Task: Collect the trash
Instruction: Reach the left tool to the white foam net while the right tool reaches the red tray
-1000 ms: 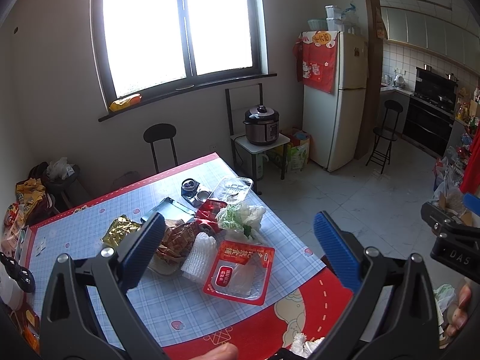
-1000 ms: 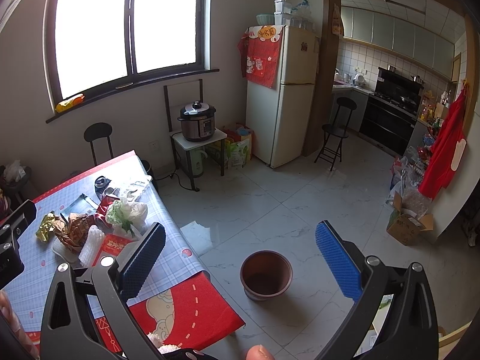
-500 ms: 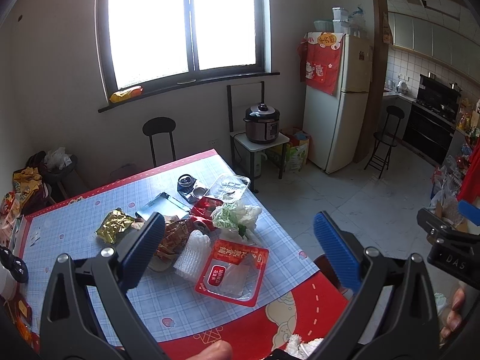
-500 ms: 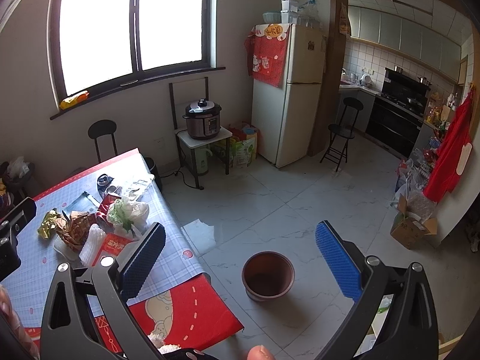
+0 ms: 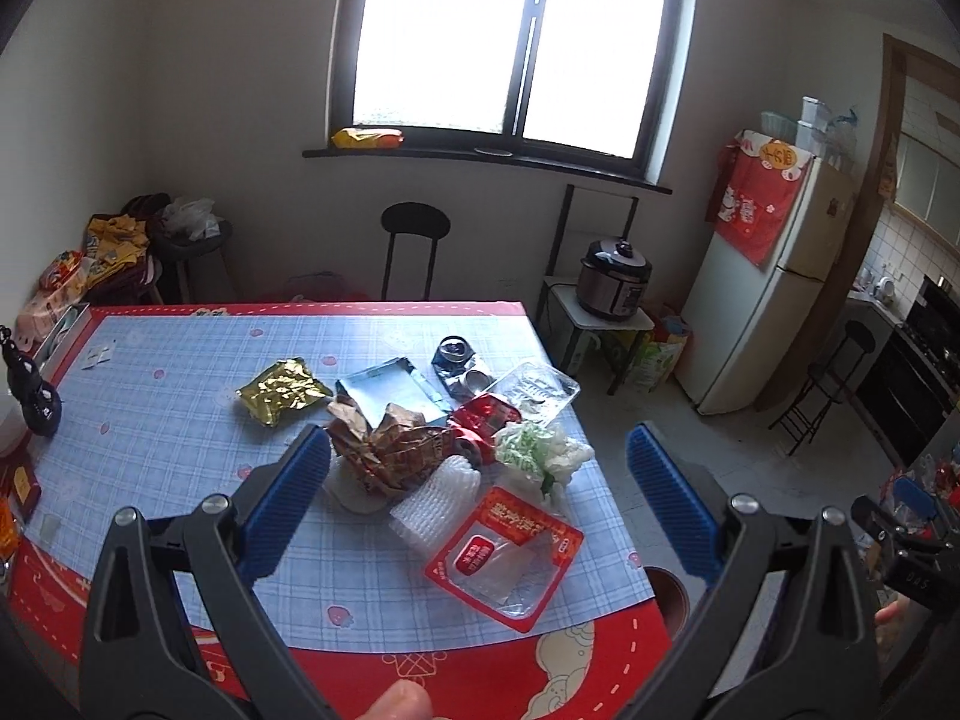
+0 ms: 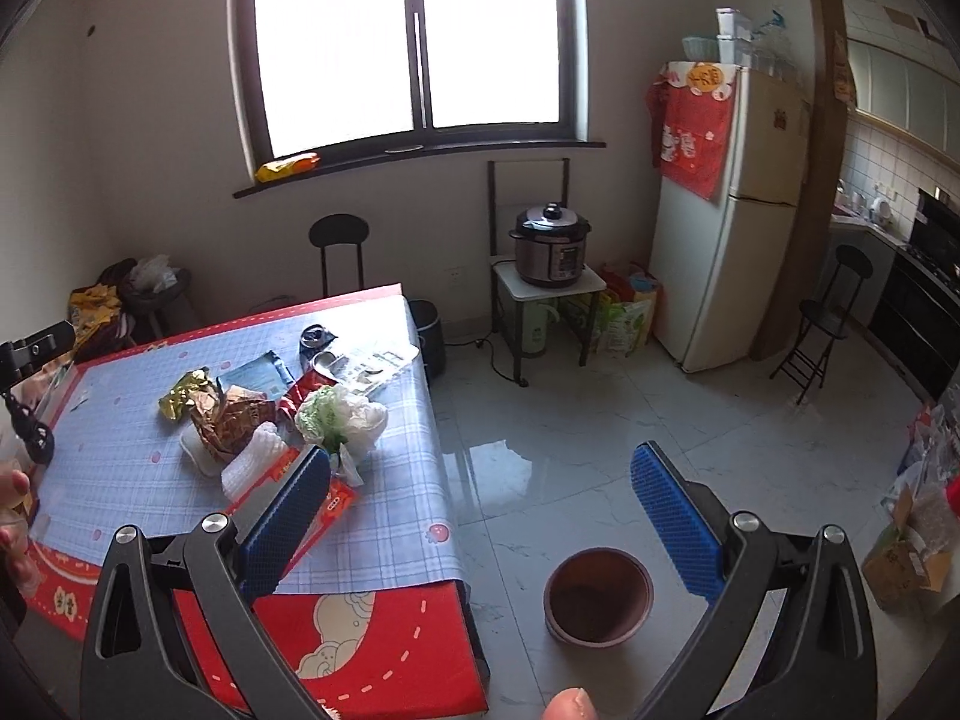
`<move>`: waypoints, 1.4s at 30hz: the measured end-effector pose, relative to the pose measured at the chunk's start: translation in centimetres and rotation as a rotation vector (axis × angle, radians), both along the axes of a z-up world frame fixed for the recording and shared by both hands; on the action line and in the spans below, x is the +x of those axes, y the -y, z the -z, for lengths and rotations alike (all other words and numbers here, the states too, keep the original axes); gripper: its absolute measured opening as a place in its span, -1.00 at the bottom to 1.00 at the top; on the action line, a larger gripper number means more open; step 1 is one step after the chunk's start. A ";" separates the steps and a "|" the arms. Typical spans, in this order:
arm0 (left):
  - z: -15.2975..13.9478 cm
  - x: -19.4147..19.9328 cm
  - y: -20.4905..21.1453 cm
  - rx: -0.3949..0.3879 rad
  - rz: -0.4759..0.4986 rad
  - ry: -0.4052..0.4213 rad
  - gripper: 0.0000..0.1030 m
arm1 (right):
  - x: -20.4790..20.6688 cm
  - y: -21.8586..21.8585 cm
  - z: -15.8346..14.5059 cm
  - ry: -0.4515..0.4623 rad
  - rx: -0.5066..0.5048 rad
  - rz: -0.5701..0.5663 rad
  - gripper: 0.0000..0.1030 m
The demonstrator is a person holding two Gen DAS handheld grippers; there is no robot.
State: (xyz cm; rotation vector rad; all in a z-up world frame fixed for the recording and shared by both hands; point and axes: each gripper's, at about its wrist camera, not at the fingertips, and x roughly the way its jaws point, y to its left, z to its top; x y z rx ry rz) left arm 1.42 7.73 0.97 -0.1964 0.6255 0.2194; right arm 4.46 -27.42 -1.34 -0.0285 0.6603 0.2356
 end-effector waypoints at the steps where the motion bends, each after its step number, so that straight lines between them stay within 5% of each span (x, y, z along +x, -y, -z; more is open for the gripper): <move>1: 0.4 -0.2 -0.8 -0.001 -0.017 -0.019 0.90 | 0.6 -0.5 0.2 0.004 -0.008 -0.026 0.91; 6: 3.1 -0.7 -4.7 0.022 -0.073 -0.103 0.90 | 3.3 -4.4 2.0 -0.019 0.002 -0.160 0.91; 12: 8.3 0.8 -9.0 0.018 -0.081 -0.185 0.90 | 6.2 -10.4 7.0 -0.151 -0.015 -0.237 0.91; 23: 16.7 4.9 -12.9 0.014 -0.018 -0.327 0.88 | 9.1 -16.9 19.8 -0.549 0.089 -0.252 0.87; 32: 19.8 6.6 -13.4 -0.023 0.027 -0.402 0.60 | 9.3 -18.8 23.2 -0.686 0.201 -0.245 0.57; 42: 21.1 7.1 -12.2 -0.051 0.073 -0.421 0.53 | 9.5 -19.0 25.5 -0.775 0.242 -0.236 -0.07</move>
